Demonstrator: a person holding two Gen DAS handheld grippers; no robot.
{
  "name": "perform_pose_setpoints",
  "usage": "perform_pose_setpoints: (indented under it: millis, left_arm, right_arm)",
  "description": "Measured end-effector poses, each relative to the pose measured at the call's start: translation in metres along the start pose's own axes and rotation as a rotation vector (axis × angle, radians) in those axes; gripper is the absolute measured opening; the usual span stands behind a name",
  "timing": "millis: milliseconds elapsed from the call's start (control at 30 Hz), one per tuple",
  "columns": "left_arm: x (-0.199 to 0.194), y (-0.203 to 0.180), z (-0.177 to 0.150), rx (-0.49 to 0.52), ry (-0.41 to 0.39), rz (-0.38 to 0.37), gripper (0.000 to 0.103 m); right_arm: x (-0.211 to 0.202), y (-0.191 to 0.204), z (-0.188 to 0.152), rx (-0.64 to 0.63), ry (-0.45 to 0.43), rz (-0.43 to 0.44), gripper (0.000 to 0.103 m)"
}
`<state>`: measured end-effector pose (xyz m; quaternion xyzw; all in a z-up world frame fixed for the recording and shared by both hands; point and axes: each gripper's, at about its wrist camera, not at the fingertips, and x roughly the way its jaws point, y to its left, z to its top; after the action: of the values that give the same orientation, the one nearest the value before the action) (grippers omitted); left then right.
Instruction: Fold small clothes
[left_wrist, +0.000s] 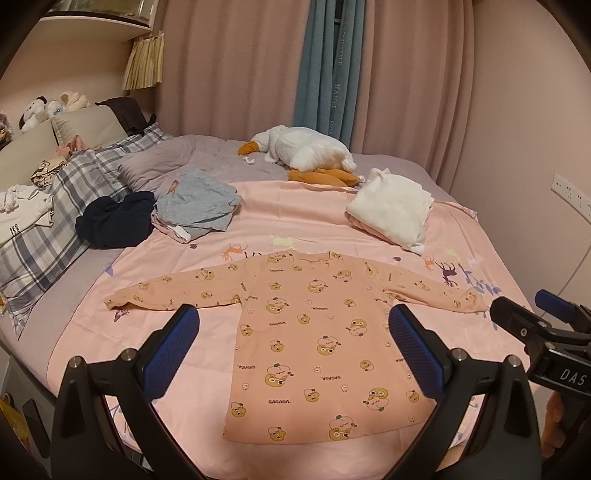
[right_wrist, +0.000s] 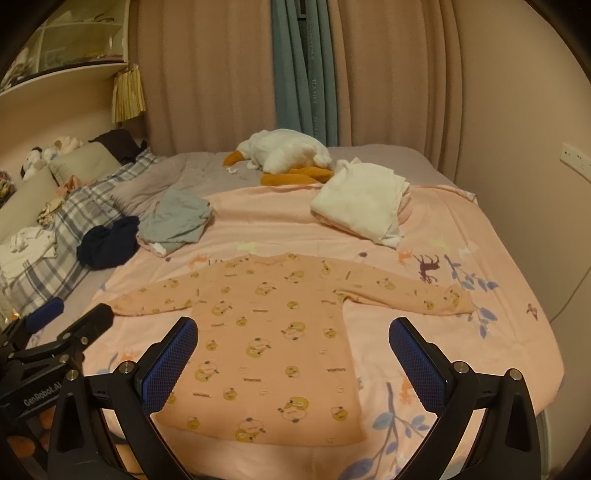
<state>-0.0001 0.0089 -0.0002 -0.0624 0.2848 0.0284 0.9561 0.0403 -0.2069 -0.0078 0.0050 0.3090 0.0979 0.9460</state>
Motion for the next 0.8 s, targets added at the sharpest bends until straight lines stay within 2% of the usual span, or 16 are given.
perform_pose_setpoints:
  millis: [267,800]
  left_arm:
    - [-0.008,0.007,0.003,-0.027,-0.052,0.052,0.103]
    - [-0.012,0.005,-0.001,-0.013,-0.057,0.038,0.103]
  right_arm:
    - [0.001,-0.003,0.001,0.008,0.004,-0.006,0.103]
    - [0.001,-0.002,-0.004,0.004,0.013,-0.011,0.103]
